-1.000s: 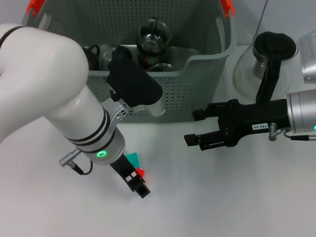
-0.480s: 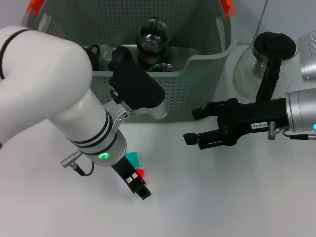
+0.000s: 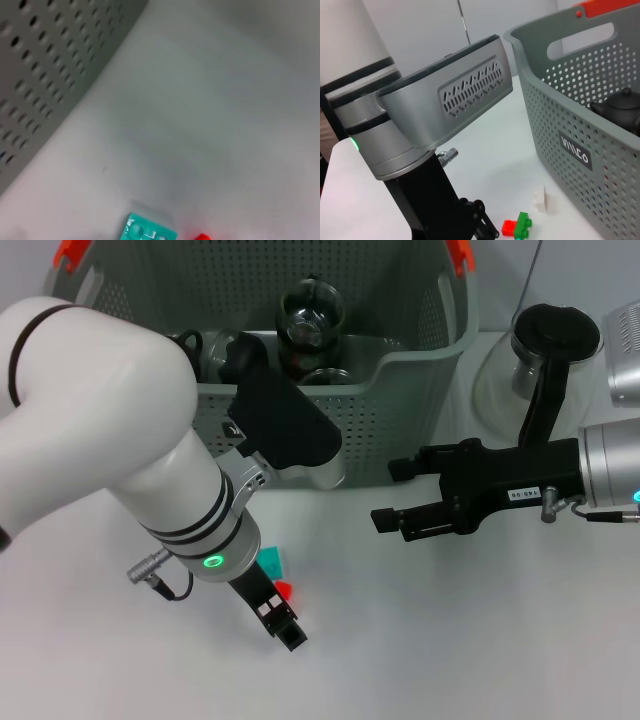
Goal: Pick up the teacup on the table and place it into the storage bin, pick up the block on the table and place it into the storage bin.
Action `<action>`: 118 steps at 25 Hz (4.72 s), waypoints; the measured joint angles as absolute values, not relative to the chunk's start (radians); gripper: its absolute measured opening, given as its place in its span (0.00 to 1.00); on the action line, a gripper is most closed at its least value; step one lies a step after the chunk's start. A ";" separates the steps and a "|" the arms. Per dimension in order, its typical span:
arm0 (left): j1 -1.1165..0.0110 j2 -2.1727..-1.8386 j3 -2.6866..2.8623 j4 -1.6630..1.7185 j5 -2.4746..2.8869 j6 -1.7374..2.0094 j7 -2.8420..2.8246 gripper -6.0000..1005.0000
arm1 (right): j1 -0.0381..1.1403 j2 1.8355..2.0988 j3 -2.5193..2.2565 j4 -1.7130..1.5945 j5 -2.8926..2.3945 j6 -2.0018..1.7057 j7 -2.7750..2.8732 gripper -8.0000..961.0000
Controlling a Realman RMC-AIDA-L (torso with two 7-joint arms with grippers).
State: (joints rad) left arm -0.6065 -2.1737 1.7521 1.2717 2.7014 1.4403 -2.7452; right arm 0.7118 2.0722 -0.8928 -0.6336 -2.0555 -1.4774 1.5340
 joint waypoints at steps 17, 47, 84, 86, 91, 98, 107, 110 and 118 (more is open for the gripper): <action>-0.617 -2.175 1.774 1.270 2.750 1.416 -2.773 0.68 | 0.713 2.072 -0.889 -0.634 -2.054 -1.470 1.534 0.89; -0.587 -2.174 1.742 1.418 2.778 1.577 -2.781 0.42 | 0.718 2.071 -0.881 -0.634 -2.054 -1.472 1.534 0.89; -0.647 -2.086 0.879 1.333 1.974 1.384 -2.172 0.69 | 0.666 2.055 -0.895 -0.634 -2.063 -1.541 1.508 0.89; -0.579 -2.114 0.878 1.382 1.870 1.496 -2.088 0.77 | 0.668 2.058 -0.903 -0.634 -2.063 -1.542 1.507 0.89; -0.415 -2.169 0.893 1.355 1.680 1.791 -1.827 0.87 | 0.672 2.071 -0.923 -0.634 -2.063 -1.541 1.507 0.89; -0.289 -2.170 0.878 1.204 1.685 1.905 -1.585 0.93 | 0.693 2.096 -0.953 -0.617 -2.061 -1.525 1.506 0.89; -0.234 -2.174 0.789 1.205 1.873 1.938 -1.469 0.93 | 0.735 2.101 -0.968 -0.539 -2.054 -1.494 1.516 0.89; -0.230 -2.173 0.760 1.205 1.940 1.935 -1.437 0.93 | 0.744 2.104 -0.969 -0.519 -2.052 -1.479 1.516 0.89; -0.222 -2.174 0.734 1.198 2.010 1.935 -1.380 0.93 | 0.775 2.108 -0.969 -0.474 -2.051 -1.435 1.516 0.89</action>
